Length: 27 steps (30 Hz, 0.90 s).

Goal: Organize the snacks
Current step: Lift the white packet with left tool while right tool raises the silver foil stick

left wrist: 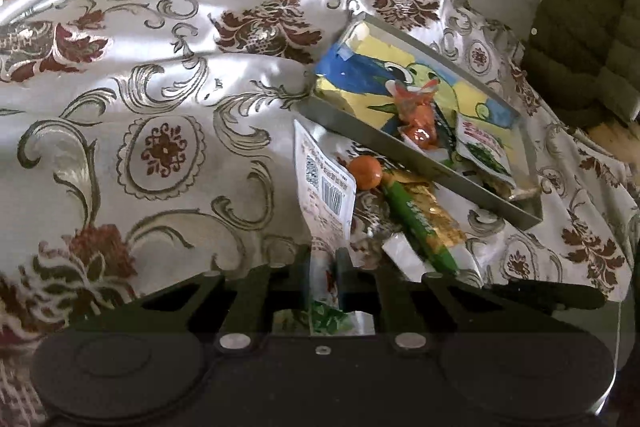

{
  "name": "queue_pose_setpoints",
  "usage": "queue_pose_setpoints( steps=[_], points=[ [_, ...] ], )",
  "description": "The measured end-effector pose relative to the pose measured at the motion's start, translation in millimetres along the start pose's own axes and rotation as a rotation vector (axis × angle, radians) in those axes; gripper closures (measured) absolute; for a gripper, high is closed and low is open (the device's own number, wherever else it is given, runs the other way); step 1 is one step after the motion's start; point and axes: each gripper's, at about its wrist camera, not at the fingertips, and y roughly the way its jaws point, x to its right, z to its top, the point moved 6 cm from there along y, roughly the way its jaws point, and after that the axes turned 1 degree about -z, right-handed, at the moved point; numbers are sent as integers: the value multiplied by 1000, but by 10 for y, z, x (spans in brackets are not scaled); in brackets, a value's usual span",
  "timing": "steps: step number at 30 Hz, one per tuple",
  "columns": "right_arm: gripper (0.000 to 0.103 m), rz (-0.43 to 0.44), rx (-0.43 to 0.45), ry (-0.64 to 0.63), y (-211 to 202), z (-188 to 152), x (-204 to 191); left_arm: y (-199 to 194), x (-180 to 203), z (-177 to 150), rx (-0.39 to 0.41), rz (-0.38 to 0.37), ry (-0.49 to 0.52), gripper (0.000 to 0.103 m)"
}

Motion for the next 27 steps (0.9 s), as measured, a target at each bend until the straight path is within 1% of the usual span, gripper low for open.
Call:
queue_pose_setpoints(
  steps=[2, 5, 6, 7, 8, 11, 16, 19, 25, 27],
  points=[
    [78, -13, -9, 7, -34, -50, -21, -31, 85, -50, 1, 15, 23, 92],
    [73, -10, -45, 27, 52, -174, -45, -82, 148, -139, -6, 38, 47, 92],
    [74, -16, -37, 21, 72, -205, -55, -105, 151, -161, -9, 45, 44, 92],
    [78, -26, -19, 13, 62, -219, -65, -127, 150, -174, -12, 48, 37, 92],
    [79, -34, -12, 13, 40, -219, -71, -153, 149, -185, -15, 50, 28, 92],
    [80, -56, 9, 42, -57, -218, -64, -236, 163, -222, -19, 54, 14, 93],
    [81, -53, 17, 76, -223, -290, -24, -388, 246, -316, -4, 37, 0, 94],
    [81, -55, 45, 81, -396, -277, -33, -445, 291, -352, 12, 32, -14, 95],
    [81, -58, 90, 100, -715, -324, -32, -380, 322, -439, -30, 75, 14, 95],
    [81, -60, 97, 107, -780, -343, -20, -371, 308, -444, -36, 74, 22, 94]
  ],
)
